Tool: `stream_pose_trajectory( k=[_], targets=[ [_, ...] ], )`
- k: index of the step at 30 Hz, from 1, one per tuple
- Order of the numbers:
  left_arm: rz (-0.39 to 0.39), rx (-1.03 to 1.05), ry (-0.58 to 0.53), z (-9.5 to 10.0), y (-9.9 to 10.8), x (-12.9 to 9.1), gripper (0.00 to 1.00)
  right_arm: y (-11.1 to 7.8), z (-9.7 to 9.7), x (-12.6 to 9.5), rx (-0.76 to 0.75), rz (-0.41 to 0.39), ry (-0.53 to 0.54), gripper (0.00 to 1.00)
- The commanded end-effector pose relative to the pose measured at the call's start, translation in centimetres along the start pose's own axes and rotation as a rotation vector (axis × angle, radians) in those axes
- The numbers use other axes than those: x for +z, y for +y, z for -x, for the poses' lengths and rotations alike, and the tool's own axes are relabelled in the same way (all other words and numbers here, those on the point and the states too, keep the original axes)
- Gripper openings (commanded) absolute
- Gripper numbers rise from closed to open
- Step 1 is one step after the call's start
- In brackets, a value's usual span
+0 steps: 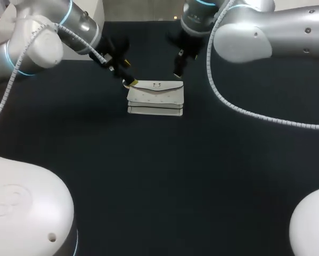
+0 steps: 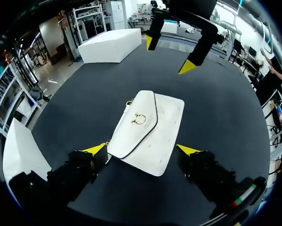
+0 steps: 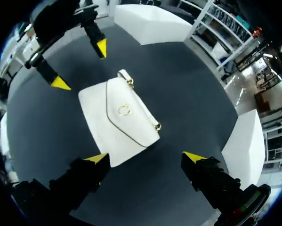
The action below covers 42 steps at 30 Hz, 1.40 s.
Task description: Pick up the bag, open it, inspect its contents, close it, and place it on the opposite side
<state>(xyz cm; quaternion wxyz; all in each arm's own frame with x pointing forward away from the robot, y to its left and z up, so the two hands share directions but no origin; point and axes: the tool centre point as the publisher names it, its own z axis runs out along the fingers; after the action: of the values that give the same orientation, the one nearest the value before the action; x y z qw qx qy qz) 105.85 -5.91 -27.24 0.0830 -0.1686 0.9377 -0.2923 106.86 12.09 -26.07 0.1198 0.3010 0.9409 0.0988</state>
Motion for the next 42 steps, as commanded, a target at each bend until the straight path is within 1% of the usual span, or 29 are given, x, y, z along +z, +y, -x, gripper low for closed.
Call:
stream_pose_trajectory(
  k=[1,2,4,5,6,11,14,16,17,19,20,21,22,23,35,36,37,39,40,42],
  targets=[
    [0.016,-0.54,-0.021,-0.1,0.3,-0.3,1.0,-0.2,1.5,0.3,0.533,-0.029,0.318,1.0],
    [0.007,-0.574,0.0,-0.1,0.4,-0.3,1.0,-0.4,1.7,0.4,0.584,-0.021,0.325,1.0],
    [-0.001,-0.683,0.04,0.1,0.6,-0.3,1.0,-0.9,2.0,0.4,0.667,-0.003,0.372,1.0],
    [-0.014,-0.724,0.053,0.2,0.7,-0.3,1.0,-1.1,1.9,0.4,0.711,0.011,0.363,1.0],
    [-0.014,-0.768,0.067,0.3,0.8,-0.3,1.0,-1.2,1.9,0.4,0.753,0.015,0.378,1.0],
    [-0.067,-0.915,0.164,0.9,1.2,0.0,1.0,-1.5,1.5,0.4,0.892,0.068,0.421,1.0],
    [-0.101,-0.953,0.186,0.7,1.2,-0.1,1.0,-1.6,1.2,0.6,0.94,0.094,0.454,1.0],
    [-0.124,-0.976,0.18,0.5,1.2,-0.3,1.0,-1.7,1.1,0.7,0.973,0.107,0.476,1.0],
    [-0.128,-0.98,0.193,0.4,1.2,-0.4,1.0,-1.7,1.0,0.8,0.985,0.109,0.486,1.0],
    [-0.148,-0.999,0.185,0.1,1.3,-0.5,1.0,-1.8,0.9,0.9,1.017,0.114,0.516,1.0],
    [-0.156,-1.013,0.185,0.1,1.3,-0.7,1.0,-1.8,0.9,1.0,1.026,0.108,0.55,1.0],
    [-0.157,-1.016,0.183,0.0,1.3,-0.8,1.0,-1.9,0.9,1.1,1.049,0.086,0.593,1.0],
    [-0.151,-1.007,0.177,0.0,1.4,-0.9,1.0,-2.0,0.9,1.3,1.07,0.053,0.627,1.0],
    [-0.131,-0.974,0.149,0.0,1.4,-0.9,1.0,-2.1,1.0,1.4,1.068,0.026,0.635,1.0],
    [-0.131,-0.974,0.149,0.0,1.4,-0.9,1.0,-2.1,1.0,1.4,1.068,0.026,0.635,1.0],
    [-0.128,-1.01,0.193,0.3,1.4,-0.5,1.0,-1.7,0.9,1.9,1.092,-0.002,0.66,1.0],
    [-0.134,-1.05,0.214,0.5,1.5,-0.1,1.0,-1.4,0.7,2.5,1.125,-0.022,0.646,1.0],
    [-0.137,-1.086,0.28,0.7,1.7,0.4,1.0,-1.3,0.7,3.4,1.17,-0.053,0.735,1.0],
    [-0.143,-1.129,0.306,0.8,1.9,0.6,1.0,-1.3,0.6,4.2,1.2,-0.072,0.735,1.0],
    [-0.143,-1.173,0.352,1.0,2.1,0.9,1.0,-1.3,0.4,5.2,1.24,-0.115,0.804,1.0]
  ],
)
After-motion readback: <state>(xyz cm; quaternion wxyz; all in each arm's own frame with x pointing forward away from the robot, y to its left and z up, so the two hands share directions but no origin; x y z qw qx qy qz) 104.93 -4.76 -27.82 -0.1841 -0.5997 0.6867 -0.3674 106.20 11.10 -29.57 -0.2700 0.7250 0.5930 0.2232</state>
